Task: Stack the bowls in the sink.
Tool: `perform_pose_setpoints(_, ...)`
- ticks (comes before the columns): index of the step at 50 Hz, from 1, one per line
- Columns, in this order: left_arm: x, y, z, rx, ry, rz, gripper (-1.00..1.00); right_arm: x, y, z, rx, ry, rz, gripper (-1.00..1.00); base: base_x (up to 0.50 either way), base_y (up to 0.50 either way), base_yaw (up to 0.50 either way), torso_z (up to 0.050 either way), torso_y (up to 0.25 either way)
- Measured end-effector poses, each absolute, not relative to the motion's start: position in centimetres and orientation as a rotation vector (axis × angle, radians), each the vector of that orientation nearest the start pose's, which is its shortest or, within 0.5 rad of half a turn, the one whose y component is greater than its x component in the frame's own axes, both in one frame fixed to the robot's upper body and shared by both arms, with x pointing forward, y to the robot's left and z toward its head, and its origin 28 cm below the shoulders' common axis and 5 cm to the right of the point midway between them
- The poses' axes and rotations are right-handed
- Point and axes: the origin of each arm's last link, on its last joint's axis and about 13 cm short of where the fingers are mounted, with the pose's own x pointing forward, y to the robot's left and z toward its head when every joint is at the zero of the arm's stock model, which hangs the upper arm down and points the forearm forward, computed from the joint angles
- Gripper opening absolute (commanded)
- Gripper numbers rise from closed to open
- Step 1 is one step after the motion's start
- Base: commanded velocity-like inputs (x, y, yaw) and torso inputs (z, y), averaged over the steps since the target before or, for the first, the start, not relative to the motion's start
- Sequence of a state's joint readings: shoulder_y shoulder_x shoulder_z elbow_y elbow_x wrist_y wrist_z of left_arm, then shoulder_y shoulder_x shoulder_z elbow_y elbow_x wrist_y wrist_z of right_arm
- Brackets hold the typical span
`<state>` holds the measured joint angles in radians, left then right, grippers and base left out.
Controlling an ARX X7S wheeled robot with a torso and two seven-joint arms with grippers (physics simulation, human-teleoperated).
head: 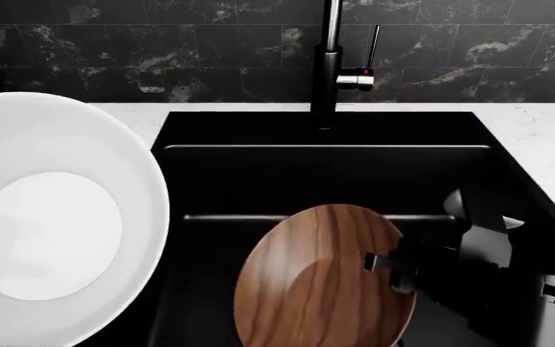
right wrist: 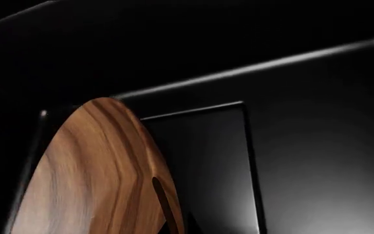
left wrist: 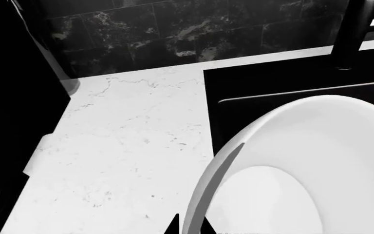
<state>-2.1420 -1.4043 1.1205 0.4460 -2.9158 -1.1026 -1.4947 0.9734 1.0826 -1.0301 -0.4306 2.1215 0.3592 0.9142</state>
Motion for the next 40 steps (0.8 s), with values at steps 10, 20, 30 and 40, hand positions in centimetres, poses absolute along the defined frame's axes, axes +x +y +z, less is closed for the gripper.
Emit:
perform_pose_setpoints(10, 8.9, 30.1, 38.2, 0.137, 0.439, 0.009, -1.0, 21.4, -13.9, 20.1, 0.314, 0.767, 0.09, -1.0, 0.0, 0.0, 0.0, 0.0, 0.0)
perform_pose_setpoints(20, 9.0, 30.1, 38.2, 0.137, 0.438, 0.008, -1.0, 22.0, -13.6, 19.9, 0.314, 0.771, 0.082, -1.0, 0.0, 0.0, 0.0, 0.0, 0.0)
perform_pose_setpoints(30, 9.0, 30.1, 38.2, 0.137, 0.438, 0.008, -1.0, 22.5, -13.4, 19.5, 0.324, 0.77, 0.068, -1.0, 0.0, 0.0, 0.0, 0.0, 0.001)
perform_pose_setpoints(40, 9.0, 30.1, 38.2, 0.138, 0.438, 0.008, -1.0, 23.2, -13.0, 19.4, 0.326, 0.785, 0.055, -1.0, 0.0, 0.0, 0.0, 0.0, 0.0)
